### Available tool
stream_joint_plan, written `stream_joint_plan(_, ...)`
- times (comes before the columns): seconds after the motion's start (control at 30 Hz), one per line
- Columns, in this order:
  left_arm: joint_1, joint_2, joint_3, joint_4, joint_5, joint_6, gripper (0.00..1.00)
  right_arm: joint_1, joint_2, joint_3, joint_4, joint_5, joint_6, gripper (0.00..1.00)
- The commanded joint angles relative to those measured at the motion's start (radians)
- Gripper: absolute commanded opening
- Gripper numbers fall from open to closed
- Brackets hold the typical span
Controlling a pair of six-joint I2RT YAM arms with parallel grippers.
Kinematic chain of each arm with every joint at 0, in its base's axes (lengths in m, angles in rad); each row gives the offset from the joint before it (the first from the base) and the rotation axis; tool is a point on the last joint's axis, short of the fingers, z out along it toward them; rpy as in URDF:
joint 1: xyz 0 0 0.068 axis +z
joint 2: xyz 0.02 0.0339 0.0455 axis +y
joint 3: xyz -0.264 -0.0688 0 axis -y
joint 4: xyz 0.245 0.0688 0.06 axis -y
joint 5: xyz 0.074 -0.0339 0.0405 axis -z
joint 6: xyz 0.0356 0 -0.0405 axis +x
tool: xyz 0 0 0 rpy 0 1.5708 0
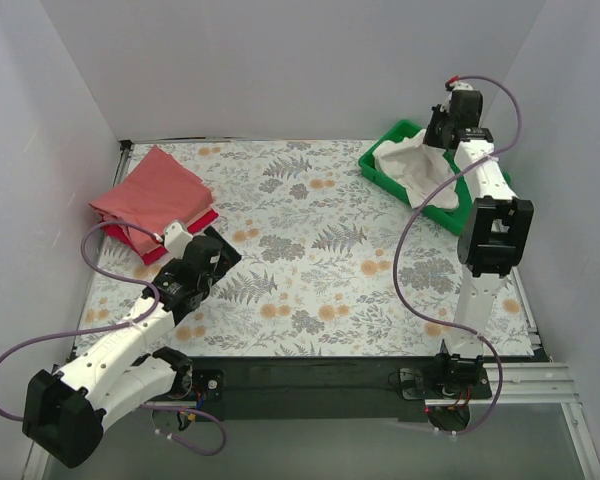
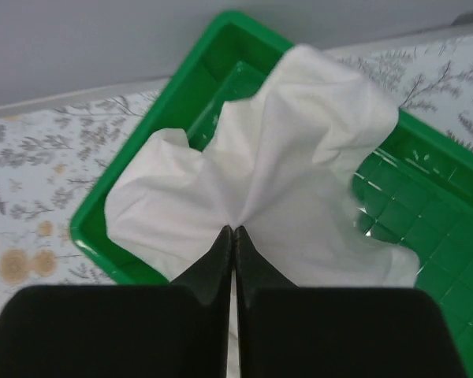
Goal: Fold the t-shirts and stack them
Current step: Grab the tshirt from the pile, then move the tshirt to the center of the board
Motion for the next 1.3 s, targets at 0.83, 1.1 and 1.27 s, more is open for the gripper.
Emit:
stream_joint_plan(0.83,-0.004,-0.129,0.018,-0.015,0.142,-0.045,0.96,0.393,-0.769,0.041,0.093,-0.313,-0.019,0.01)
stream_joint_plan(1.1,-0.004,-0.283,0.006,-0.028,0.18,-0.097,0.96,0.422,-0.798,0.096,0.097,-0.342,0.026,0.01)
stream_joint_plan(1.27,-0.004,-0.334,-0.017,-0.038,0.197,-0.106,0.96,0.422,-0.875,-0.133,0.096,-0.237,0.041,0.01)
